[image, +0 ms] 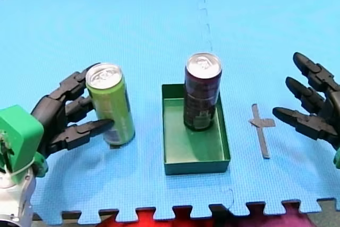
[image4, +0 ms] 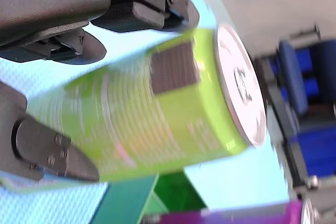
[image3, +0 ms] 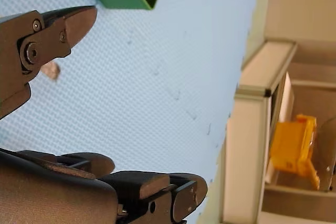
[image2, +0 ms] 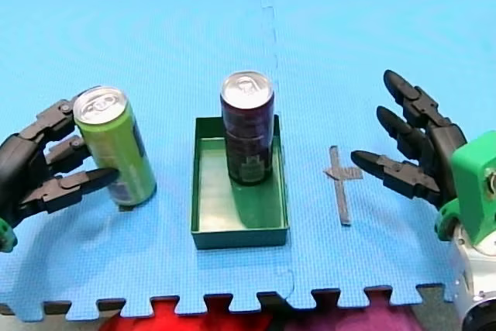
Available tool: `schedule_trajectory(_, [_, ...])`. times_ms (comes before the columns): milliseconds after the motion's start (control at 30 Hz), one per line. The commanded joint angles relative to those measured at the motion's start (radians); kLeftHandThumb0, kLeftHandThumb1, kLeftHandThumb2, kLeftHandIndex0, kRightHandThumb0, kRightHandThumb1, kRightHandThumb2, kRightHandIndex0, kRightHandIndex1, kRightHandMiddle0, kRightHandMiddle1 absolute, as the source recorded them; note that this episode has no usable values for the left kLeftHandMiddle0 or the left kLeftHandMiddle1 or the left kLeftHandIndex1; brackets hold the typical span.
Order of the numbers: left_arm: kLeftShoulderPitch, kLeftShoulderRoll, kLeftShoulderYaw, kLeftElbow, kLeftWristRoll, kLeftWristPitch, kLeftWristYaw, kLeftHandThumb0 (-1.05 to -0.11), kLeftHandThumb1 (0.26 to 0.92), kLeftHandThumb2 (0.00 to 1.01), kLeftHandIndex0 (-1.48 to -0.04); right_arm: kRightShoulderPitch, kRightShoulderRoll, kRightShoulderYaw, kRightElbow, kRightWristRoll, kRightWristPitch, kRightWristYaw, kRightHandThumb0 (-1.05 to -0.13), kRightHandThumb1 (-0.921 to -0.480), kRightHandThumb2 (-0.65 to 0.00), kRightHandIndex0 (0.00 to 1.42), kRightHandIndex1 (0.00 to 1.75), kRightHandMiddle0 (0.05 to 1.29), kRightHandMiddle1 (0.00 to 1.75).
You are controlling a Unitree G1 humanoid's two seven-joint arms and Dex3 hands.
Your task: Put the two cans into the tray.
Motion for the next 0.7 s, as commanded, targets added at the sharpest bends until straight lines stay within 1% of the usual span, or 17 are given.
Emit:
schedule_trajectory(0, [-0.023,-0.064,0.025,0.014,0.032,-0.017,0.203,-0.590,0.639,0.00,-1.01,-0.001,-0.009,-0.004,0.004,0.004,-0.004,0.000,-0.972,-0.727,0.000,0.35,0.00,0.31,0.00])
schedule_trajectory(33, [-0.023,-0.085,0.036,0.016,0.035,-0.030,0.266,-0.524,0.651,0.01,-1.13,-0.001,-0.008,-0.005,0.005,0.004,-0.004,0.000,-0.972,-0.727,0.000,0.35,0.00,0.31,0.00])
schedule_trajectory(67, [-0.020,-0.099,0.042,0.019,0.041,-0.043,0.317,-0.474,0.674,0.01,-1.24,-0.001,-0.008,-0.005,0.006,0.004,-0.004,0.000,-0.972,-0.726,0.000,0.35,0.00,0.31,0.00])
schedule_trajectory(100, [-0.018,-0.106,0.044,0.021,0.048,-0.053,0.352,-0.451,0.688,0.01,-1.29,-0.001,-0.009,-0.006,0.006,0.004,-0.004,0.000,-0.972,-0.726,0.000,0.35,0.00,0.31,0.00])
schedule_trajectory(167, [-0.015,-0.111,0.041,0.027,0.056,-0.065,0.382,-0.425,0.703,0.01,-1.33,-0.001,-0.009,-0.007,0.007,0.005,-0.004,0.000,-0.972,-0.727,0.000,0.35,0.00,0.31,0.00])
schedule_trajectory(333, [-0.009,-0.105,0.043,0.032,0.041,-0.063,0.382,-0.405,0.719,0.01,-1.34,0.000,-0.011,-0.012,0.011,0.008,-0.009,-0.002,-0.970,-0.728,-0.001,0.36,0.00,0.31,0.00])
schedule_trajectory(433, [-0.011,-0.101,0.047,0.041,0.031,-0.064,0.378,-0.399,0.723,0.01,-1.33,-0.004,-0.015,-0.016,0.024,0.007,-0.017,-0.002,-0.966,-0.728,0.000,0.36,0.00,0.31,0.00])
schedule_trajectory(500, [-0.011,-0.101,0.051,0.048,0.024,-0.069,0.372,-0.396,0.725,0.01,-1.33,-0.006,-0.016,-0.017,0.034,0.005,-0.027,-0.003,-0.962,-0.728,0.000,0.36,0.00,0.31,0.00])
schedule_trajectory(667, [-0.017,-0.103,0.065,0.064,-0.008,-0.075,0.328,-0.391,0.730,0.00,-1.32,-0.012,-0.017,-0.019,0.048,0.004,-0.041,-0.003,-0.955,-0.729,-0.001,0.36,0.00,0.32,0.00])
